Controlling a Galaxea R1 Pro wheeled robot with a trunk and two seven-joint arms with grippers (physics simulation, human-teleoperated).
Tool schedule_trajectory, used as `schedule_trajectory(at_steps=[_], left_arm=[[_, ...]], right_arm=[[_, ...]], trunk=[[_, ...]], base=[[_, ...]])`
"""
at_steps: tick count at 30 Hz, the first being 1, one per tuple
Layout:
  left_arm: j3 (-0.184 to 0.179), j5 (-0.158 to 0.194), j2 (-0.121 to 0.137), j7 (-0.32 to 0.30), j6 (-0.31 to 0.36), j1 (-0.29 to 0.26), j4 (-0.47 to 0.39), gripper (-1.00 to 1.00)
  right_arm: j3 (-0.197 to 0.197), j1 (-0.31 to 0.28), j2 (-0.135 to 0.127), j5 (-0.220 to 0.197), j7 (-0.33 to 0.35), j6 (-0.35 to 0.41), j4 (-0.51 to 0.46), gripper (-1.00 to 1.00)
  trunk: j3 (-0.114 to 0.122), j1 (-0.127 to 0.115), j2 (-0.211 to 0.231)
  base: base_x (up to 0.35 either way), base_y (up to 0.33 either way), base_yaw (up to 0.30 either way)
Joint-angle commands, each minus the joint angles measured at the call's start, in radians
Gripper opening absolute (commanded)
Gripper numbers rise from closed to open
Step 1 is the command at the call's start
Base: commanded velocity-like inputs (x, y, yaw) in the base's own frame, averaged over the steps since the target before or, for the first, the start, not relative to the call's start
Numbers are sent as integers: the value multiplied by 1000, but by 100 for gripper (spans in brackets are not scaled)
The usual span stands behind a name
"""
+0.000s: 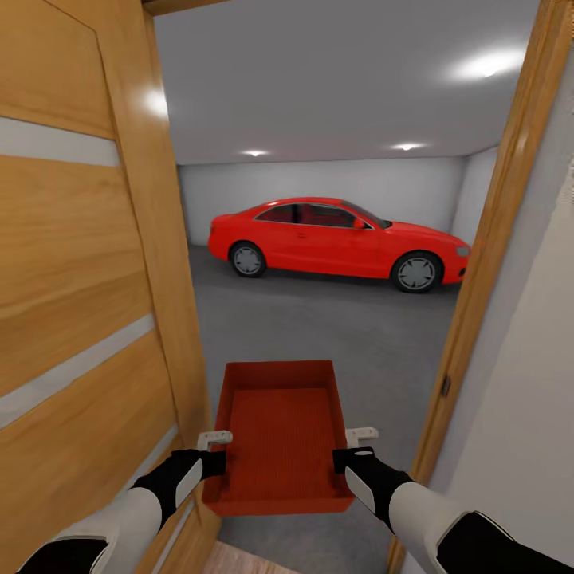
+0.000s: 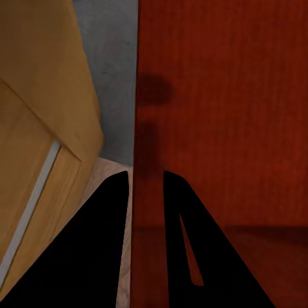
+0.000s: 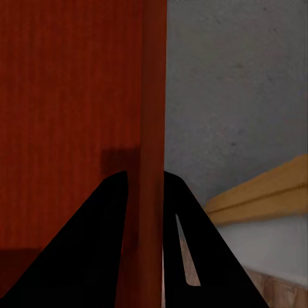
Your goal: Move the two storage containers from the living room to the garage. In the garage, place one container on the floor and stack the other container on top of it (either order is fine).
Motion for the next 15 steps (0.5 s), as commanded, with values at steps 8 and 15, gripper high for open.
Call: schedule_trajectory(at_steps=[8,15], left_arm=[[-4,-19,-1,8,-18,0,-4,-100],[-4,-18,-1,7,-18,0,-4,-100]], right_arm=[[40,1,2,-35,2,7,0,-100],[40,1,2,-35,2,7,0,-100]], trunk=[[5,0,-1],[7,0,-1]], base=[[3,4,-184],[57,106,-90]])
